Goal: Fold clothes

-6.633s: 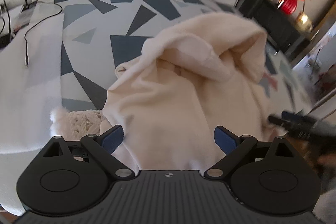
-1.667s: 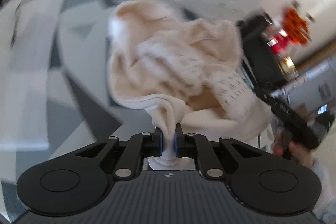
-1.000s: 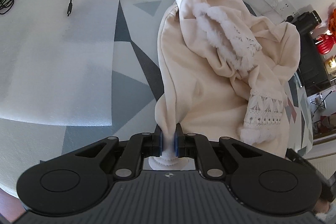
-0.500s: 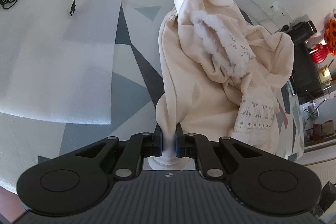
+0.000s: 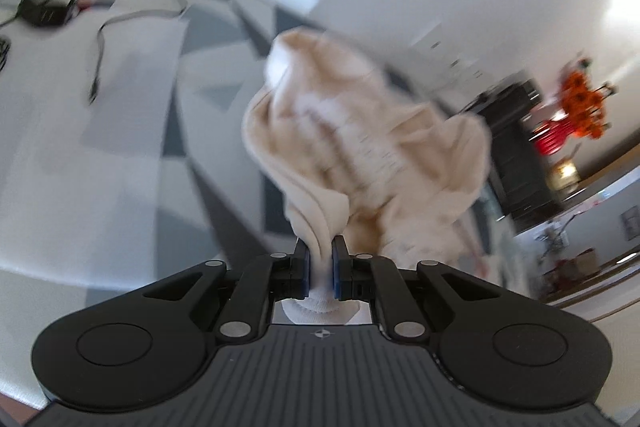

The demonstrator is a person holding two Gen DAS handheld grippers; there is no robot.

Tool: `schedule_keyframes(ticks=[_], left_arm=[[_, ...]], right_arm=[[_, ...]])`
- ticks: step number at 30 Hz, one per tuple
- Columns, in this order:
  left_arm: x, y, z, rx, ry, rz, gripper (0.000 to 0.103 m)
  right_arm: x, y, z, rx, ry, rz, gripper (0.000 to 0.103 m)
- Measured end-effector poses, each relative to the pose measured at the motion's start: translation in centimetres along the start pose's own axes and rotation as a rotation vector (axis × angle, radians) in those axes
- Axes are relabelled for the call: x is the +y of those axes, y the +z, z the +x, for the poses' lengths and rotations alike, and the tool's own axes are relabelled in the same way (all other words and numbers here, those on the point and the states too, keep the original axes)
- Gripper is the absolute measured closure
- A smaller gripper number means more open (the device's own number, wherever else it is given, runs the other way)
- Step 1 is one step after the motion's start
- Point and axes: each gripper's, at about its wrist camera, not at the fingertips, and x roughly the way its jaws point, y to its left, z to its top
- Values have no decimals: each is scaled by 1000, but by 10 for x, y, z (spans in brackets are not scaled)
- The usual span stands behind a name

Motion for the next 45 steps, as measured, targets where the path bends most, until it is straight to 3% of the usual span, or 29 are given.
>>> schedule_keyframes(ticks=[1,5,7,10,13,16,18,19,22,25,29,30,32,34,37,40,43,45], left_arm=[[-3,3,-1,-14,-16,2,93],[-12,15,-2,-59,-40,6,93],[-15,20,2,-64,-55,-13,93],[-22,26,9,-68,-83,-38,93],[-40,33,15,-74,-135,3,93],[-57,48,19,-96,-202,27,94],[-65,52,17,-135,-227,40,94],[-67,53,16,-153,-233,37,94],[-58,54,11,-147,-216,8,94],[-36,42,17,-73,-162,-26,94],[7,6,39,84,-32,-90,94],[17,-3,44,112,-5,-111,94],[35,-17,47,131,47,-150,94],[48,-23,45,123,90,-185,94],[57,-22,38,83,172,-166,94],[61,-16,33,66,252,-121,94],[64,-15,35,94,262,-103,94],[60,-17,37,115,278,-66,94]], right_arm=[[0,3,2,-6,3,3,53],[-17,31,1,-76,6,45,84],[-28,47,-1,-117,4,69,89],[-55,84,-8,-209,-61,107,93],[-82,129,-26,-342,-149,136,94],[-91,174,-58,-535,-230,100,94],[-85,189,-72,-583,-248,29,94],[-82,194,-76,-582,-248,-13,93],[-75,184,-73,-465,-219,-93,93],[-72,148,-56,-276,-176,-138,93],[-66,82,-38,-46,-106,-144,91],[-63,67,-35,1,-97,-147,87],[-57,37,-33,71,-95,-163,66],[-49,15,-38,92,-107,-179,59],[-57,2,-37,100,-186,-142,59],[-81,3,-47,68,-207,-4,59],[-101,6,-57,0,-121,180,61],[-99,8,-53,-8,-42,206,61]])
